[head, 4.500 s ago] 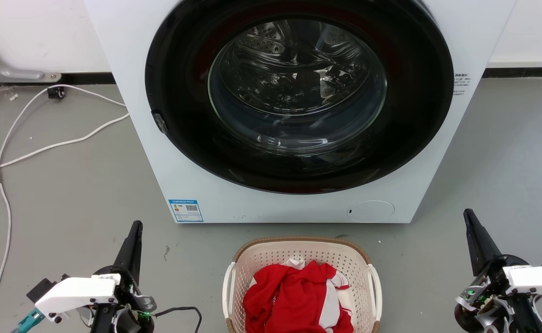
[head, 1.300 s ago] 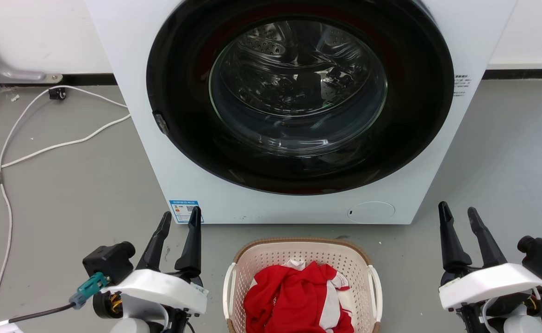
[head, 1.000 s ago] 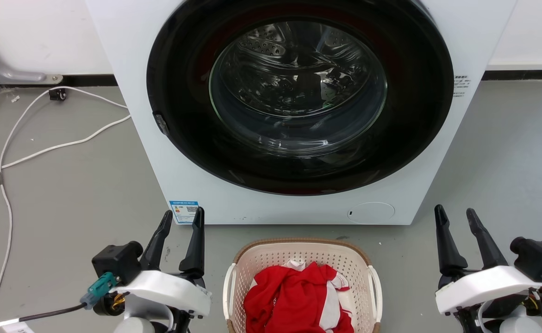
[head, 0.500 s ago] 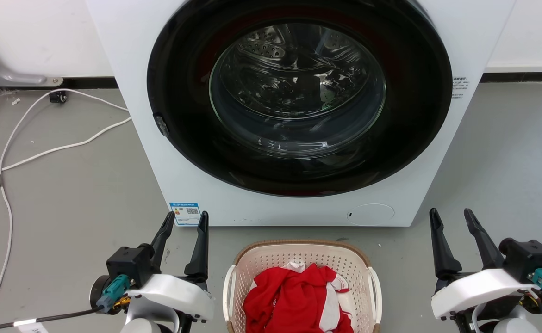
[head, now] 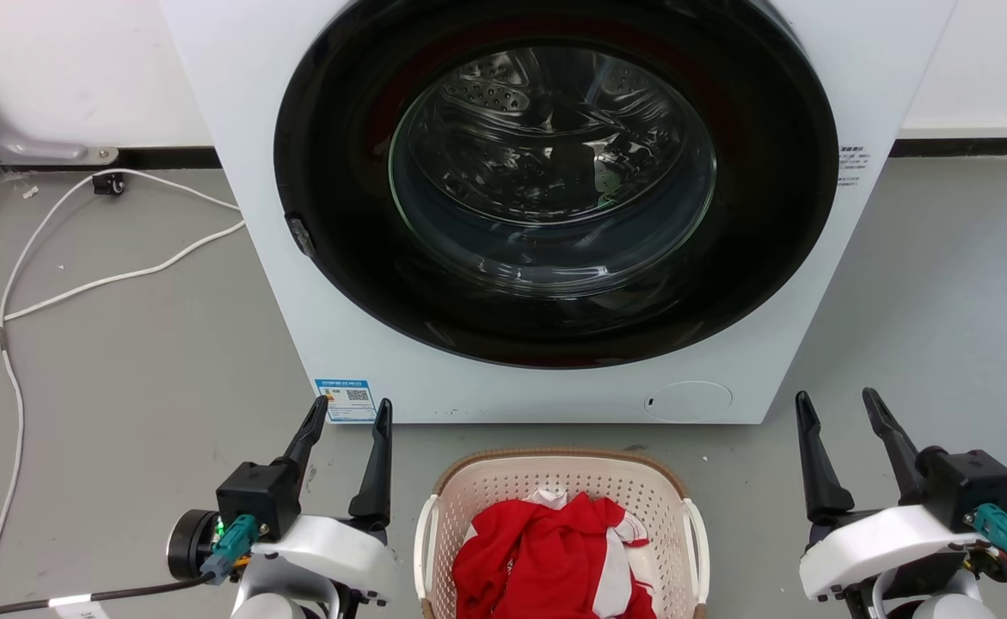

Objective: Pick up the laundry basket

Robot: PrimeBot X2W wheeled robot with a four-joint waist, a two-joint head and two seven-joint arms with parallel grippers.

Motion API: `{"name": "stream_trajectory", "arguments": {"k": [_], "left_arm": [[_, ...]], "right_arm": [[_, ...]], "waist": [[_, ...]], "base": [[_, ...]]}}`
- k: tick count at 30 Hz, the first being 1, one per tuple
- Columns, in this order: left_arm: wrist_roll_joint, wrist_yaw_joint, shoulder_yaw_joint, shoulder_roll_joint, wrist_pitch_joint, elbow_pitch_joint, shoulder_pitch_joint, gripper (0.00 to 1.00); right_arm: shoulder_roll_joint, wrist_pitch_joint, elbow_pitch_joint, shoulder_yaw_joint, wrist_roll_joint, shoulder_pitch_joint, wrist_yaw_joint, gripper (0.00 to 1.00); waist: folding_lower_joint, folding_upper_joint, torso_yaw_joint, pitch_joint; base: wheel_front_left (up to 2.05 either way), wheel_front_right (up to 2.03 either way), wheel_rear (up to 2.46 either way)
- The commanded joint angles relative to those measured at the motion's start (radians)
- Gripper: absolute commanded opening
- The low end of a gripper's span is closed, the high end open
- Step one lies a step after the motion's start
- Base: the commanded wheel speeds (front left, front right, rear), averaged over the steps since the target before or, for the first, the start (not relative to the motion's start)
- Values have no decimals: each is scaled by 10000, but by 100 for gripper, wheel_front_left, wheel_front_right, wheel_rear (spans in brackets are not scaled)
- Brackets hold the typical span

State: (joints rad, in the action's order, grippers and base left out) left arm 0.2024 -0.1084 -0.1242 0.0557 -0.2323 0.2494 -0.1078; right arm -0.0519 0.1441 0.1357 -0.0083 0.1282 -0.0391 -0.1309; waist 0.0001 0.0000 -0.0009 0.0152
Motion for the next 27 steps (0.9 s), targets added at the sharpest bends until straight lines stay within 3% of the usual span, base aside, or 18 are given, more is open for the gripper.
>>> {"name": "stream_trajectory", "arguments": {"k": [1,16,27], "left_arm": [[-197,24,-14,0,-79,6,-122,100],[-984,-1,30,-35,-340,269,-198,100],[-929,-15,115,-52,-332,295,-186,100]], "right_arm": [[22,72,-44,2,-210,64,3,100],[29,369,198,-93,-848,88,3,100],[29,509,416,-195,-432,15,3,100]], "waist": [[-1,0,-1,1],[-1,0,-15,-26],[-1,0,-3,-99]], "base": [[0,0,0],[0,0,0],[0,0,0]]}}
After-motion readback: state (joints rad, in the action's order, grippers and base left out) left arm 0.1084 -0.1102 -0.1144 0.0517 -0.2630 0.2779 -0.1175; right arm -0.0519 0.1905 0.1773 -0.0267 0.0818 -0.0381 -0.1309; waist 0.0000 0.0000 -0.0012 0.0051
